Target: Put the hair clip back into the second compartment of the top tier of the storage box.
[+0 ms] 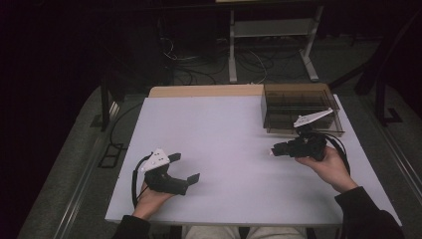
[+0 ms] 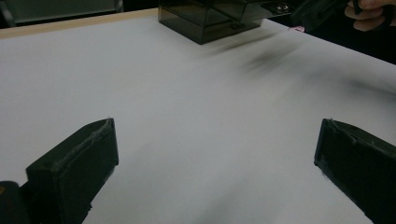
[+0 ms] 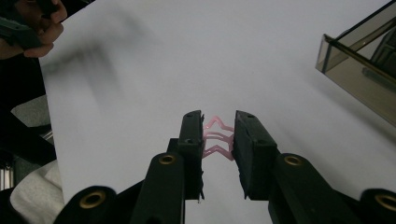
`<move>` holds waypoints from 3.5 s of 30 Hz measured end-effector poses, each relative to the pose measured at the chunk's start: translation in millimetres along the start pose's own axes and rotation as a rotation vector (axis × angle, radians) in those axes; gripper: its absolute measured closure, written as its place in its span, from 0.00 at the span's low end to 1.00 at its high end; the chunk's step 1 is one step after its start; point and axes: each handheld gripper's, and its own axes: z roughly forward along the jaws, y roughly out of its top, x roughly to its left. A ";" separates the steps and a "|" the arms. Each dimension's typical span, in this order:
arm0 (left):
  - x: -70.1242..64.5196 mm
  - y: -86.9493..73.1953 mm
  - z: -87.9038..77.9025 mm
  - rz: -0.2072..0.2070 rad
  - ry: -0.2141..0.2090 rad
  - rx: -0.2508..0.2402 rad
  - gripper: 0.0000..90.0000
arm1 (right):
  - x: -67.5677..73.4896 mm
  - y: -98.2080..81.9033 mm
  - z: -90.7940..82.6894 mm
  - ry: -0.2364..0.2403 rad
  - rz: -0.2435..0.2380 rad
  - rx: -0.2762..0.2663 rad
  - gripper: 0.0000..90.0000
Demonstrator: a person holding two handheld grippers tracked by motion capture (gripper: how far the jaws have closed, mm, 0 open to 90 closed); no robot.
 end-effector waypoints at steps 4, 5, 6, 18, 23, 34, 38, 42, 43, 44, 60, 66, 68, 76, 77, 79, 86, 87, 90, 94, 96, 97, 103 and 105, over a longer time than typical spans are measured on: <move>0.0 0.1 0.0 -0.001 0.000 -0.001 0.00 | -2.4 2.3 -5.8 -0.012 -0.001 -0.002 0.81; 0.0 0.1 0.1 0.000 0.000 0.000 0.00 | -2.9 2.8 -7.1 -0.013 -0.001 -0.005 0.81; -0.1 0.1 0.1 0.000 0.000 -0.001 0.00 | -3.4 3.5 -8.9 -0.014 0.000 -0.007 0.81; 0.1 0.1 0.4 -0.003 0.001 -0.003 0.00 | -13.3 7.8 -26.7 -0.048 0.015 -0.027 0.81; -0.4 0.2 0.6 0.000 0.001 -0.002 0.00 | -17.9 8.8 -32.4 -0.056 0.027 -0.038 0.81; -0.3 0.2 0.7 0.000 0.002 -0.001 0.00 | -24.3 12.9 -42.9 -0.076 0.034 -0.050 0.81; -0.1 0.1 0.6 -0.002 0.002 -0.001 0.00 | -25.6 14.4 -46.5 -0.082 0.035 -0.052 0.81; -0.3 0.1 0.7 0.000 0.003 0.000 0.00 | -27.2 15.7 -50.9 -0.091 0.035 -0.055 0.81; -0.3 0.1 0.8 -0.001 0.003 0.000 0.00 | -27.6 16.1 -52.3 -0.092 0.035 -0.057 0.81; -0.3 0.1 0.8 -0.001 0.003 0.000 0.00 | -28.0 16.4 -53.7 -0.094 0.036 -0.061 0.81; 0.0 -0.1 0.5 -0.005 0.004 -0.001 0.00 | -43.5 21.5 -71.2 -0.126 0.064 -0.095 0.81; 0.1 -0.1 0.6 -0.006 0.004 -0.001 0.00 | -49.2 22.0 -76.5 -0.139 0.079 -0.108 0.81; 0.1 -0.1 0.6 -0.006 0.004 -0.001 0.00 | -51.0 22.1 -78.5 -0.137 0.079 -0.115 0.81; 0.1 -0.2 0.8 -0.009 0.004 -0.002 0.00 | -59.4 22.4 -83.4 -0.152 0.093 -0.132 0.80; 0.2 -0.2 0.8 -0.008 0.004 -0.001 0.00 | -60.4 22.5 -83.8 -0.155 0.096 -0.133 0.81; 0.2 -0.2 0.7 -0.008 0.004 -0.001 0.00 | -62.7 22.8 -84.8 -0.158 0.104 -0.137 0.80; 0.2 -0.3 0.6 -0.009 0.004 -0.002 0.00 | -72.6 20.9 -86.4 -0.171 0.127 -0.150 0.80; 0.2 -0.3 0.6 -0.009 0.004 -0.002 0.00 | -74.0 20.4 -86.5 -0.173 0.130 -0.149 0.80; 0.5 -0.2 0.6 -0.008 0.005 -0.002 0.00 | -78.0 19.1 -86.6 -0.179 0.141 -0.150 0.80; 0.3 -0.2 0.3 -0.008 0.005 -0.002 0.00 | -82.8 17.8 -86.1 -0.185 0.150 -0.150 0.80; 0.4 -0.2 0.3 -0.008 0.006 -0.002 0.00 | -84.9 17.3 -85.4 -0.188 0.155 -0.149 0.80; 0.5 -0.2 0.3 -0.008 0.005 -0.002 0.00 | -85.8 17.2 -85.0 -0.191 0.156 -0.147 0.80; 0.5 -0.1 0.0 -0.007 0.007 -0.001 0.00 | -90.7 16.4 -82.5 -0.200 0.164 -0.141 0.80; 0.4 -0.1 0.0 -0.007 0.007 -0.002 0.00 | -92.2 16.1 -81.3 -0.205 0.166 -0.139 0.80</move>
